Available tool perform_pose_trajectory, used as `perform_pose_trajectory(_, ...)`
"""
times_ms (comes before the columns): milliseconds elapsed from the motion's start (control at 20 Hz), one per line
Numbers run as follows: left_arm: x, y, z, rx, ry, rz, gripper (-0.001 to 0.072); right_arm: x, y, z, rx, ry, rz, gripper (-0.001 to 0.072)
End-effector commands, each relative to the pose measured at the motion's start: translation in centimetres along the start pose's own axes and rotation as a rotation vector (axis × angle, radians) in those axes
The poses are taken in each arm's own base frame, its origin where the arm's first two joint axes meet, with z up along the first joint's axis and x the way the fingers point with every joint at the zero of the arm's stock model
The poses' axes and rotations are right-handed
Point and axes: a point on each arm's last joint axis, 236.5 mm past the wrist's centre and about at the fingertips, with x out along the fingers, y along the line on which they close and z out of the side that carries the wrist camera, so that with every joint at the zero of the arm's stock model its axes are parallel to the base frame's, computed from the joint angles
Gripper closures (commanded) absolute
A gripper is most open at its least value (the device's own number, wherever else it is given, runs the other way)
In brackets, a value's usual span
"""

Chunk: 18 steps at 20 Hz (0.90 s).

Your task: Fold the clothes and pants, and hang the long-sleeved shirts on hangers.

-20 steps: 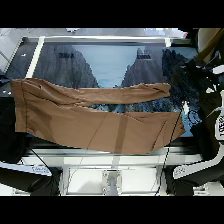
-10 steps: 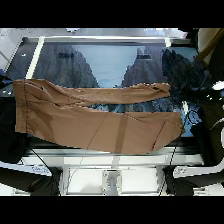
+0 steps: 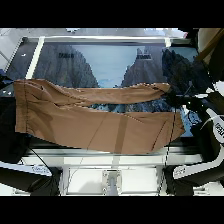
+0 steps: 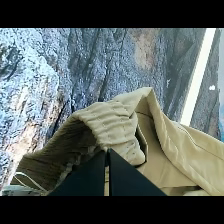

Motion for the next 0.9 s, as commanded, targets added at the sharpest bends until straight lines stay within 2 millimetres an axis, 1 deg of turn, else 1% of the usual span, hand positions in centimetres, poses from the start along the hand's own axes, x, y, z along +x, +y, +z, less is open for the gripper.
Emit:
perform_pose_trajectory(0,0.0,0.0,0.0,0.001,0.0,0.0,0.0689,1.0,-0.5,0.8,0.034,-0.051,-0.021,0.0287)
perform_pose_trajectory(50,0.0,0.0,0.0,0.001,0.0,0.0,0.0689,1.0,-0.7,1.2,0.047,-0.068,-0.029,0.0293)
perform_pose_trajectory(100,0.0,0.0,0.0,0.001,0.0,0.0,0.0689,1.0,-0.7,1.6,0.045,-0.079,-0.031,0.0334)
perform_pose_trajectory(300,0.2,0.1,0.0,-0.001,0.003,0.0,0.0689,1.5,0.2,3.6,0.049,-0.107,-0.007,0.0339)
perform_pose_trajectory(350,0.2,0.1,-0.1,-0.002,0.004,-0.001,0.0689,1.7,0.5,4.0,0.052,-0.109,-0.003,0.0383)
perform_pose_trajectory(400,0.3,0.1,-0.1,-0.003,0.005,-0.001,0.0689,2.0,0.8,4.2,0.048,-0.109,0.001,0.0449)
perform_pose_trajectory(450,0.3,0.2,-0.1,-0.003,0.006,-0.001,0.0688,2.2,0.9,4.4,0.048,-0.109,0.003,0.0471)
perform_pose_trajectory(500,0.4,0.2,-0.1,-0.004,0.008,-0.001,0.0689,2.3,0.9,4.4,0.058,-0.109,0.003,0.0473)
perform_pose_trajectory(550,0.4,0.2,-0.2,-0.005,0.009,-0.001,0.0688,2.4,0.8,4.4,0.064,-0.107,0.002,0.0539)
perform_pose_trajectory(600,0.5,0.2,-0.2,-0.005,0.009,-0.002,0.0689,2.4,0.7,4.4,0.063,-0.107,0.002,0.0659)
perform_pose_trajectory(650,0.5,0.3,-0.2,-0.005,0.01,-0.002,0.0688,2.4,0.8,4.4,0.062,-0.107,0.002,0.0697)
perform_pose_trajectory(750,0.5,0.2,-0.2,-0.005,0.009,-0.002,0.0688,2.0,1.2,4.5,0.054,-0.107,0.01,0.0697)
perform_pose_trajectory(800,0.3,0.2,-0.1,-0.004,0.007,-0.001,0.0689,1.4,2.0,4.5,0.042,-0.102,0.025,0.0698)
perform_pose_trajectory(850,0.0,0.1,-0.1,-0.001,0.005,0.0,0.0689,0.4,2.8,4.4,0.008,-0.091,0.034,0.0698)
